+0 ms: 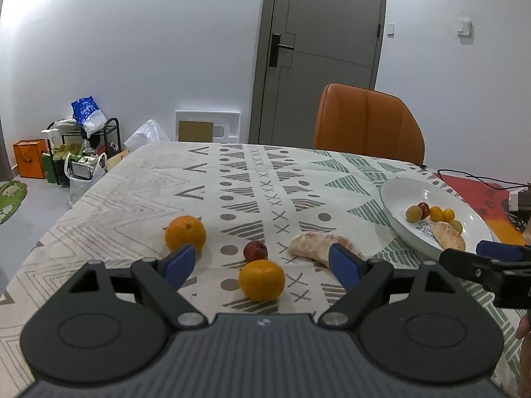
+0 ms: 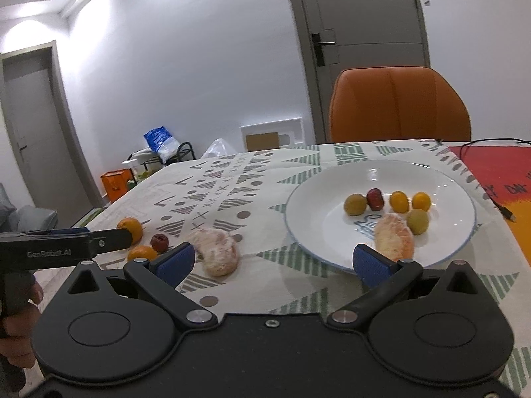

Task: Organize fruits
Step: 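Withdraw both open grippers from the bowl back toward the remaining fruit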

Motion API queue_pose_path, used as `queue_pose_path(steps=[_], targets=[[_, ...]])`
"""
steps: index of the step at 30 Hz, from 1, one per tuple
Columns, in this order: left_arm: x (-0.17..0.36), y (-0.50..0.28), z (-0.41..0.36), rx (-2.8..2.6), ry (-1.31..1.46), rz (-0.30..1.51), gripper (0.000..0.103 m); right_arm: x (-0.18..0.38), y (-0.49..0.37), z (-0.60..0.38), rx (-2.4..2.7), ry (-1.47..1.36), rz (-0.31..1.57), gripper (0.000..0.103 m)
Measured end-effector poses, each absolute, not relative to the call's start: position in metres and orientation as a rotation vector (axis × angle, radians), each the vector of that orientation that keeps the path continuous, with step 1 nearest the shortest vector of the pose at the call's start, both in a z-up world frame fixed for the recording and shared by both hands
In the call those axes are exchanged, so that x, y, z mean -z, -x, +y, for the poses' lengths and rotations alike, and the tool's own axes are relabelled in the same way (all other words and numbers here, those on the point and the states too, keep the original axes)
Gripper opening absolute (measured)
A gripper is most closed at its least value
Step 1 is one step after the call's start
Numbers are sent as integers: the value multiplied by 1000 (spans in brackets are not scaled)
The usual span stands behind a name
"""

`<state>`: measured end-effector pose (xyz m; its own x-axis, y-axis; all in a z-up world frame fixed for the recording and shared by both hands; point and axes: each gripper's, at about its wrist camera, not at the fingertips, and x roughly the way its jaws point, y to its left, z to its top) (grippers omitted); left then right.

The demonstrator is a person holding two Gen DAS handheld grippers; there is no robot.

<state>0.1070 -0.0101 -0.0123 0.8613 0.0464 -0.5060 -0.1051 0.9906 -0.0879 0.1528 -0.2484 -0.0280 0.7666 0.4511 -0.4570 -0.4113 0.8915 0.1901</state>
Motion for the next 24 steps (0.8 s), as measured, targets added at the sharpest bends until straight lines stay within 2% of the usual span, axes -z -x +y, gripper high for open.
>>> queue_pose_path(steps=[11,19,24], targets=[[25,-113,-1,-63,155,562,78,31,-155,-234,-487,-51,546,103],[34,-121,2,-45,178,587,65,33,-162,-223,-505,-25,565,103],[37,-125,5,-35,190,591,64,33,-167,-219,-500,-7,564,103]])
